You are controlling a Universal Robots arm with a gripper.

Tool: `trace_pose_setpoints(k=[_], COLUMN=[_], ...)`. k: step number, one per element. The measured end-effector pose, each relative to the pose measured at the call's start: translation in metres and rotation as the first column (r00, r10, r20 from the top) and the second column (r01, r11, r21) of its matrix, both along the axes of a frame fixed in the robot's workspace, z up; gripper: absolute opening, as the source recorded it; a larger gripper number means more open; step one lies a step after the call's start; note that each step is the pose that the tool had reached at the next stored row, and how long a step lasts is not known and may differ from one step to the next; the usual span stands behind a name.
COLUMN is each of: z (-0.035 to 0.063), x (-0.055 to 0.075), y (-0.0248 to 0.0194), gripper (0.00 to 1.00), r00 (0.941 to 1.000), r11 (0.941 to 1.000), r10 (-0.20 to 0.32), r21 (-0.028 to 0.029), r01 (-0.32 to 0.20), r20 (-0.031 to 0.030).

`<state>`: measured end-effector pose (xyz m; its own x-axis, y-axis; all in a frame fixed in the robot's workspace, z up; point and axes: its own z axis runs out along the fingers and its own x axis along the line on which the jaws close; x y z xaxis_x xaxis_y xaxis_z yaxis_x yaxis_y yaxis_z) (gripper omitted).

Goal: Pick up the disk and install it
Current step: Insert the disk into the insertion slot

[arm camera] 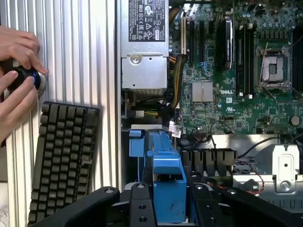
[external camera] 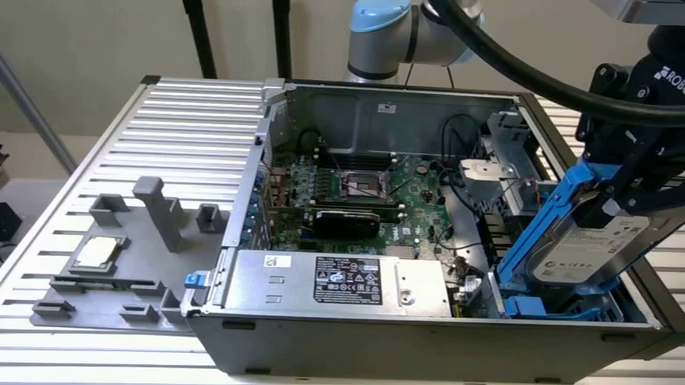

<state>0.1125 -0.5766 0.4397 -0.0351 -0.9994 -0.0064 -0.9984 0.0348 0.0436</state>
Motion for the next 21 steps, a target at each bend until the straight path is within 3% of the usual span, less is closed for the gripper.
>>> trace_pose_setpoints(k=[10, 21], z=[-0.0091, -0.0255], x=[0.000, 0.000], y=[0.0003, 0.0009], gripper=[0.00, 0.00], r00=[0.9996, 0.9989], r11=[0.9996, 0.9989], r10=[0.029, 0.046], r21=[-0.0019, -0.0020], r01=[-0.029, -0.046], r20=[0.0000, -0.0001])
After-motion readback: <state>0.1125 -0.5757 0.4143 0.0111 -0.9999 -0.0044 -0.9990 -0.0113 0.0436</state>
